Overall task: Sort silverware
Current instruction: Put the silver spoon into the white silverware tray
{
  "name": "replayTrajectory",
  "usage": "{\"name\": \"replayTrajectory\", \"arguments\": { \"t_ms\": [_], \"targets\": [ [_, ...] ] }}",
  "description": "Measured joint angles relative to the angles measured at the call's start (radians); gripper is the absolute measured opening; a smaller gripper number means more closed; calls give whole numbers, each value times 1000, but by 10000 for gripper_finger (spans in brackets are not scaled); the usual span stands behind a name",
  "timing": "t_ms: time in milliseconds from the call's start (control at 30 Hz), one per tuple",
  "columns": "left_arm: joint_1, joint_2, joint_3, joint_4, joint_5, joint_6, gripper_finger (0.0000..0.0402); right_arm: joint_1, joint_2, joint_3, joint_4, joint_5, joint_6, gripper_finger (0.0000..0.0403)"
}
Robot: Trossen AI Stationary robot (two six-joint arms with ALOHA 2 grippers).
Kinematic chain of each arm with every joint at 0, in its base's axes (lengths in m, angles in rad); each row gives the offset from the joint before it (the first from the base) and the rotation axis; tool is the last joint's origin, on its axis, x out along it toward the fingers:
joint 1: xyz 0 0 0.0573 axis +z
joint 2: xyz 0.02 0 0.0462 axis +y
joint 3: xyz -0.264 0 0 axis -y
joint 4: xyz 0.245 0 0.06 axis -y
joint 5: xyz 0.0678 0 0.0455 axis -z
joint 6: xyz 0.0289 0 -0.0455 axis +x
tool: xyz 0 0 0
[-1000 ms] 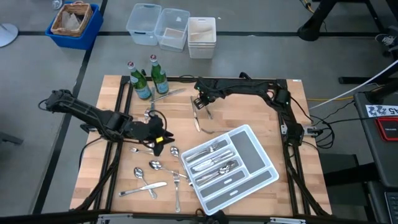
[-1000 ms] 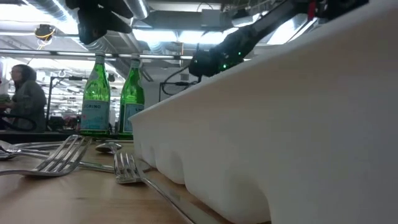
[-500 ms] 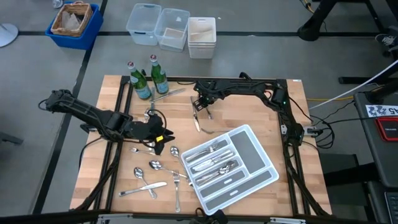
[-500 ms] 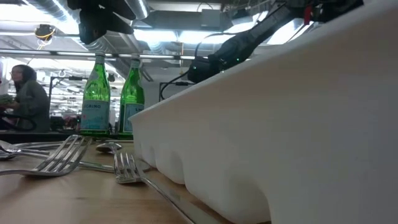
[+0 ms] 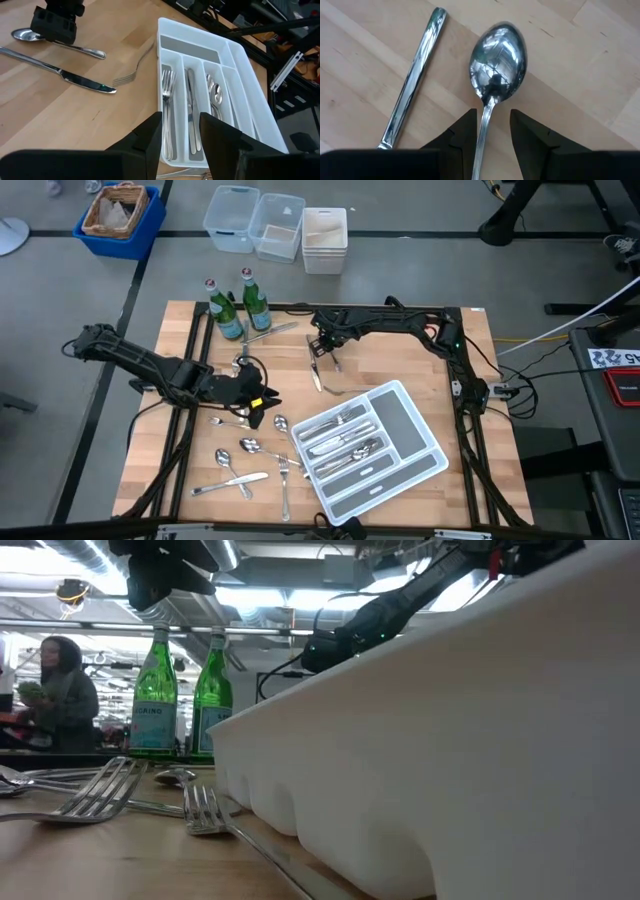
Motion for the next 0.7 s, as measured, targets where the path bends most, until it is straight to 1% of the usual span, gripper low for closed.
{"name": "replayTrajectory", "arguments": {
  "t_ms": [200, 367, 467, 567, 700],
  "targets": [
    [0, 0, 0, 0, 0, 0, 120, -2, 27, 2, -1, -14, 0, 120],
    [0, 0, 0, 0, -2, -1, 121, 22, 43, 4, 5, 63, -22, 120],
    [0, 1, 1, 1, -2, -2, 121, 19, 43, 4, 5, 58, -20, 119],
    [0, 1, 1, 0, -3, -3, 119, 19, 48, 4, 7, 67, -20, 107],
    [0, 1, 1, 0, -4, 7, 121, 19, 49, 4, -1, 83, -21, 74]
  ]
}}
